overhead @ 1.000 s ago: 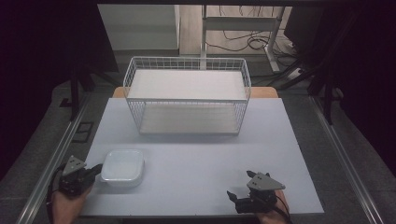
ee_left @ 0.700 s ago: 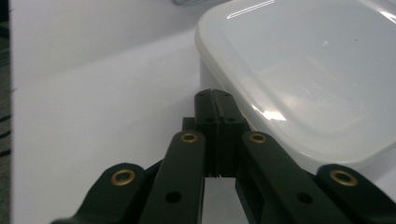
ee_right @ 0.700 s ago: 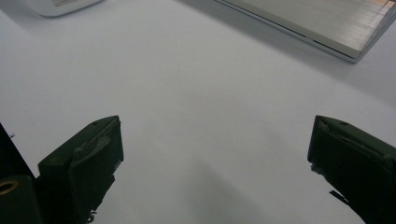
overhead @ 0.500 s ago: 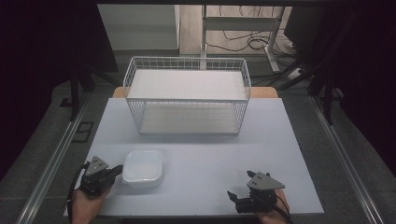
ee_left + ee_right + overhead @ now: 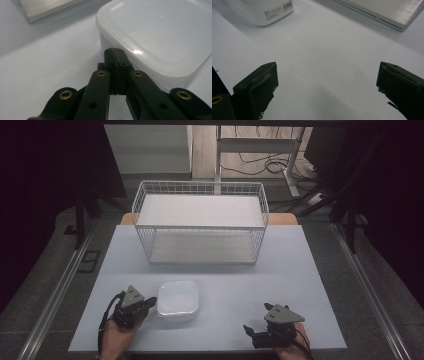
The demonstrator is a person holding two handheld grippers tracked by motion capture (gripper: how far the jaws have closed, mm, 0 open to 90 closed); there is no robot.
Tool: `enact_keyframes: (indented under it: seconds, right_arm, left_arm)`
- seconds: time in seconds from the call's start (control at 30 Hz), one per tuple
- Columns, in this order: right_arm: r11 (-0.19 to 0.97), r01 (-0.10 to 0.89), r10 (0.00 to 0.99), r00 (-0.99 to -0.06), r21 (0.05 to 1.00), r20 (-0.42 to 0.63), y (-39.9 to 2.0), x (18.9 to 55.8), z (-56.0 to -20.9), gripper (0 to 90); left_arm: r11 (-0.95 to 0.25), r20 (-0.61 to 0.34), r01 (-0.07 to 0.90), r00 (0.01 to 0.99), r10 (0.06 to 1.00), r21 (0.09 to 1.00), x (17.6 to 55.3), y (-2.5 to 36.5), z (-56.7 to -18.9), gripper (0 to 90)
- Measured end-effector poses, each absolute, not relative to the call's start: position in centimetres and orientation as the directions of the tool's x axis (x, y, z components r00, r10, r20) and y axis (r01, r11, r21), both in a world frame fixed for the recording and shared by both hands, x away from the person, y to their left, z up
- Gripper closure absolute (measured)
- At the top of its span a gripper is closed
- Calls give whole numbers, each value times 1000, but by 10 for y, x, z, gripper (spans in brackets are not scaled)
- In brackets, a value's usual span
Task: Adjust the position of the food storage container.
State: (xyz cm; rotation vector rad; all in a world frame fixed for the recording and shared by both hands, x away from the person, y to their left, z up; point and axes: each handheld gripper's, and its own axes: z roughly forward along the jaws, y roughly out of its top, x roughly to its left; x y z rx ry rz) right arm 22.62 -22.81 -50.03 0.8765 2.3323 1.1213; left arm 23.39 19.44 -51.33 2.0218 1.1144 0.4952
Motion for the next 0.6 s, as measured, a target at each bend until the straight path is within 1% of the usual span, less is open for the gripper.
enact_keyframes:
  seconds: [0.37, 0.6]
  right_arm:
    - [483, 363, 685, -724, 797, -85, -228, 226, -501, 39]
    - [482, 362, 682, -727, 798, -82, -228, 226, -501, 40]
  left_arm:
    - [-362, -24, 508, 605, 796, 782, 241, 160, -513, 900]
    - [-363, -25, 488, 622, 783, 794, 248, 142, -514, 900]
